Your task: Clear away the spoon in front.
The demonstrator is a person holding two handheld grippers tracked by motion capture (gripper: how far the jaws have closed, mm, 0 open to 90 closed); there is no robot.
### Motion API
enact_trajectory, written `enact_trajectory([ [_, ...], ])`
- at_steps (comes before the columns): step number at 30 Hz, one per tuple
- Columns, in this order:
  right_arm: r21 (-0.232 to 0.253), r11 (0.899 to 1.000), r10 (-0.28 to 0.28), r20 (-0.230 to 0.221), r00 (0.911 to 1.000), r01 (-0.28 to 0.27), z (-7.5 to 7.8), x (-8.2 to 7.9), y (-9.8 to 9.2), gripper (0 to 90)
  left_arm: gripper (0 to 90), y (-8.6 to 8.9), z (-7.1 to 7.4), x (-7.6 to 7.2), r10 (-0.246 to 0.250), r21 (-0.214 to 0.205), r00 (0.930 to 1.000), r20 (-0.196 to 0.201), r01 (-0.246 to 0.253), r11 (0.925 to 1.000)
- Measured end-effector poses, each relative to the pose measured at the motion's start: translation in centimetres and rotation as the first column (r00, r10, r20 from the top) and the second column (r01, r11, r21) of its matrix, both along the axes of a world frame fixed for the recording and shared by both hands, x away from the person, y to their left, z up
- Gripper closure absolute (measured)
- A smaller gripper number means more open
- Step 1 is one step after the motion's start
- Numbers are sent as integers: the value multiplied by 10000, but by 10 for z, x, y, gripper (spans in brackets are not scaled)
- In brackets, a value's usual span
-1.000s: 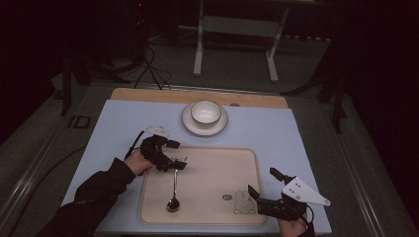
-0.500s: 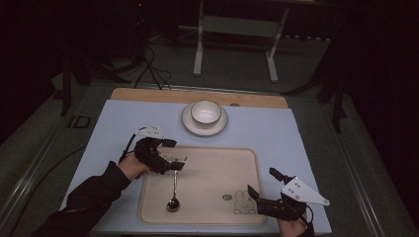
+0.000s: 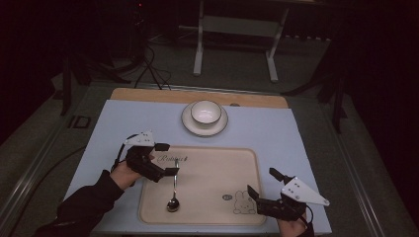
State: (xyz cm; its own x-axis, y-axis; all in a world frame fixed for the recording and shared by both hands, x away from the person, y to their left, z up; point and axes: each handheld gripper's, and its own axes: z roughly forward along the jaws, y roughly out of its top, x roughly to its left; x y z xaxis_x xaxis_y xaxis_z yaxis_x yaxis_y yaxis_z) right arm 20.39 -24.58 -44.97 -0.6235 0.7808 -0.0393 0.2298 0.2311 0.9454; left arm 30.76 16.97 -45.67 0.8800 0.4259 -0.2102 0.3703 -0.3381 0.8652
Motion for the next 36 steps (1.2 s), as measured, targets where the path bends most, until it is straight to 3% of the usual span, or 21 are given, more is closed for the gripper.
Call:
enact_trajectory([
  [13,-4,10000,-3,22,10000,3,0,-1,0,114,14,9,-1,-21,276,1,9996,116,-276,9996],
  [21,-75,10000,-3,36,10000,4,0,-1,1,114,14,19,-11,-31,675,-307,9973,298,-666,9973],
  [36,-45,10000,4,3,10000,-4,0,-1,0,114,14,22,-34,-36,900,-377,9957,221,-891,9953],
])
